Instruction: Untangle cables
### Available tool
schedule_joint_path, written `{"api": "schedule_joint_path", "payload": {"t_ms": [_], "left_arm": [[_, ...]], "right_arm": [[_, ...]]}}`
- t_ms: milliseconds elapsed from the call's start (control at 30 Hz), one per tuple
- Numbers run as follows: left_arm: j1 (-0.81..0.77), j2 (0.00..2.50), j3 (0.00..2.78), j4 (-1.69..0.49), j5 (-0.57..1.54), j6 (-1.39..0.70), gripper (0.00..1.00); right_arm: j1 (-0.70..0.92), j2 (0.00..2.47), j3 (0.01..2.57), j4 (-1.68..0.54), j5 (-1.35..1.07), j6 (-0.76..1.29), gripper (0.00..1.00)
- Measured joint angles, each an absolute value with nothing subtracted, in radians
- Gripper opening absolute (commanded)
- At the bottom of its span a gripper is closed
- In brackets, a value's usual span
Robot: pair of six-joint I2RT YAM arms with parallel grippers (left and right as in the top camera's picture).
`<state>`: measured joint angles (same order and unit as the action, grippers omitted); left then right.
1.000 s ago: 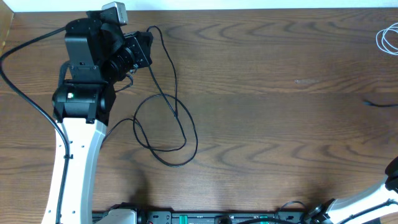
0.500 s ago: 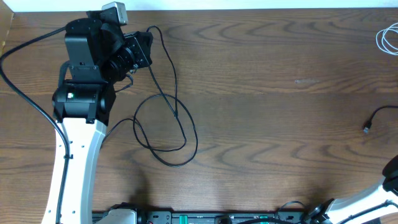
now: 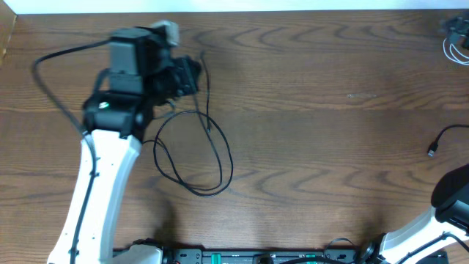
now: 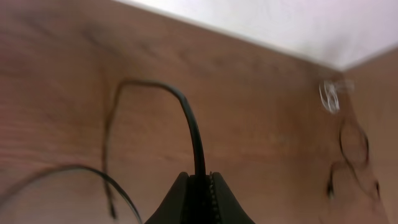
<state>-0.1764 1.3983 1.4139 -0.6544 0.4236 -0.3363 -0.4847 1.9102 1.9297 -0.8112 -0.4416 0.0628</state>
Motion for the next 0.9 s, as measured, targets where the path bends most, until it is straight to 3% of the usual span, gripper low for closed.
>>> {"api": "schedule_joint_path", "payload": {"t_ms": [33,67,167,233,700,900], "left_arm": [[-0.201,1.415,1.414,-0.670,0.424,-0.336,0.09],[-0.222,1.433,1.414,-0.687,0.423,-0.336,0.22],[-0.274,1.493,1.414,-0.708,0.424,-0.332,0.80],[-0.299,1.533,1.414,-0.706,0.424,-0.332,0.90],[-0.290,1.513,1.451,-0.649,0.299,-0.264,0.93],[-0.165,1.356,1.481,-0.654,0.252,-0.262,0.93]], "right_arm": [[-0.468,1.910,1.930,-0.819,-0.445,0.063,0.99],[-0.454,1.910,1.930,-0.827,-0.448,0.062,0.99],[-0.422,1.910,1.930,-0.852,-0.453,0.060,0.99],[-0.405,1.910,1.930,-0.866,-0.453,0.060,0.99],[-0.282,1.910,1.930,-0.923,-0.452,0.059,0.99],[-0.146,1.910,1.930,-0.951,-0.452,0.031,0.99]]}}
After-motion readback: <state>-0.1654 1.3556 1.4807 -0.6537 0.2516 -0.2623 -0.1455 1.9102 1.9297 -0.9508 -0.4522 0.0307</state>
